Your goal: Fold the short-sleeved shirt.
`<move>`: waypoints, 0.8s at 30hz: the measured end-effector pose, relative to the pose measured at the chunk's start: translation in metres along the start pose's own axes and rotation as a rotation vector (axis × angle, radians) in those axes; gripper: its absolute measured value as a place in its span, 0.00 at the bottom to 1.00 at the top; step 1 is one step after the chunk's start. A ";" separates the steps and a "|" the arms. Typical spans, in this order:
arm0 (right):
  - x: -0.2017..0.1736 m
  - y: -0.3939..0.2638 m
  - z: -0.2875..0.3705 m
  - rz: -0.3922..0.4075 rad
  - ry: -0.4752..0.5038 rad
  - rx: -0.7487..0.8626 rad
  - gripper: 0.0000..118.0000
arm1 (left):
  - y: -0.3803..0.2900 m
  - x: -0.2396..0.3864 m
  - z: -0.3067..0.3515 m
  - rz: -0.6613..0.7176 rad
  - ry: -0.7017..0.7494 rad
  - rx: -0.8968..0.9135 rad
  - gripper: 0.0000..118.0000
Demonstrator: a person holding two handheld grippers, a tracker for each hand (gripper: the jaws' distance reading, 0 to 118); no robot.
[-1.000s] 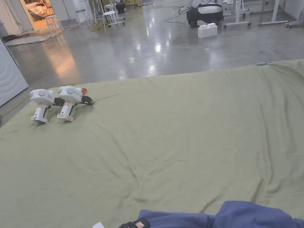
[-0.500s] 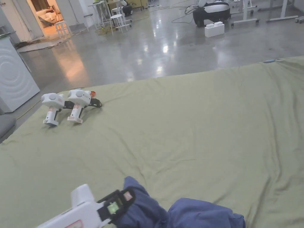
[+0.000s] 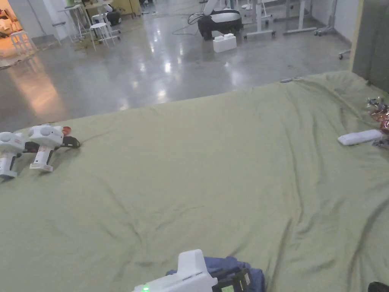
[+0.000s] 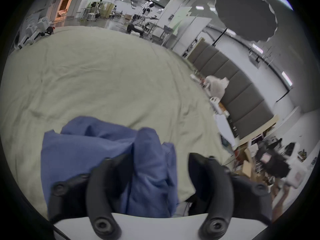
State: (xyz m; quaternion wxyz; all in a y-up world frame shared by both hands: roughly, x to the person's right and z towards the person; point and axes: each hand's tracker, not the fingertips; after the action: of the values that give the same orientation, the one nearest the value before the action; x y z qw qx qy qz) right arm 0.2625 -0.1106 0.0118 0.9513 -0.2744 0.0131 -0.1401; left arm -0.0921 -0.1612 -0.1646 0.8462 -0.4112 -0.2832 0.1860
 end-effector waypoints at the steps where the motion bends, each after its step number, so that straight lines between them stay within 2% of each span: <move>1: 0.000 0.000 0.000 -0.006 0.002 0.000 0.00 | 0.004 -0.003 0.011 -0.001 -0.033 0.048 0.73; 3: 0.001 -0.002 -0.002 -0.029 0.008 -0.006 0.00 | 0.009 -0.013 0.028 0.012 -0.082 0.129 0.73; 4: 0.001 -0.003 -0.003 -0.041 0.013 -0.011 0.00 | 0.007 -0.019 0.030 0.047 -0.058 0.167 0.67; 5: 0.003 -0.004 -0.005 -0.050 0.018 -0.016 0.00 | 0.005 -0.025 0.026 0.074 -0.041 0.168 0.56; 6: 0.002 -0.005 -0.006 -0.056 0.024 -0.019 0.00 | 0.003 -0.030 0.015 0.100 -0.036 0.110 0.34; 7: 0.001 -0.006 -0.007 -0.056 0.026 -0.020 0.00 | -0.002 -0.032 0.005 0.117 -0.023 0.066 0.08; 8: -0.001 -0.007 -0.007 -0.055 0.026 -0.023 0.00 | -0.009 -0.034 -0.004 0.126 -0.002 0.052 0.03; 11: -0.006 -0.010 -0.007 -0.042 0.025 -0.039 0.00 | -0.031 -0.041 -0.032 0.196 -0.077 -0.027 0.01; 12: -0.007 -0.011 -0.008 -0.040 0.027 -0.048 0.00 | -0.038 -0.038 -0.040 0.211 -0.046 -0.051 0.01; 18: -0.028 -0.024 -0.033 -0.032 0.077 -0.158 0.00 | -0.034 -0.020 -0.054 0.096 0.017 -0.066 0.01; 22: -0.061 -0.026 -0.080 0.028 0.182 -0.240 0.00 | -0.020 -0.018 -0.025 0.092 -0.002 -0.035 0.05; 23: -0.071 -0.024 -0.092 0.032 0.221 -0.252 0.00 | -0.015 -0.017 -0.012 0.080 -0.004 0.009 0.13; 24: -0.082 -0.021 -0.107 0.024 0.272 -0.269 0.00 | -0.010 -0.021 0.003 0.059 -0.024 0.044 0.30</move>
State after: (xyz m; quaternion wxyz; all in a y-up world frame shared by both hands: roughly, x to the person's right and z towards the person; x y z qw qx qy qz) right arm 0.1678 -0.1602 -0.0722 0.8970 -0.3776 0.1635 -0.1616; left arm -0.1089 -0.1771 -0.1618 0.8458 -0.3984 -0.2769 0.2219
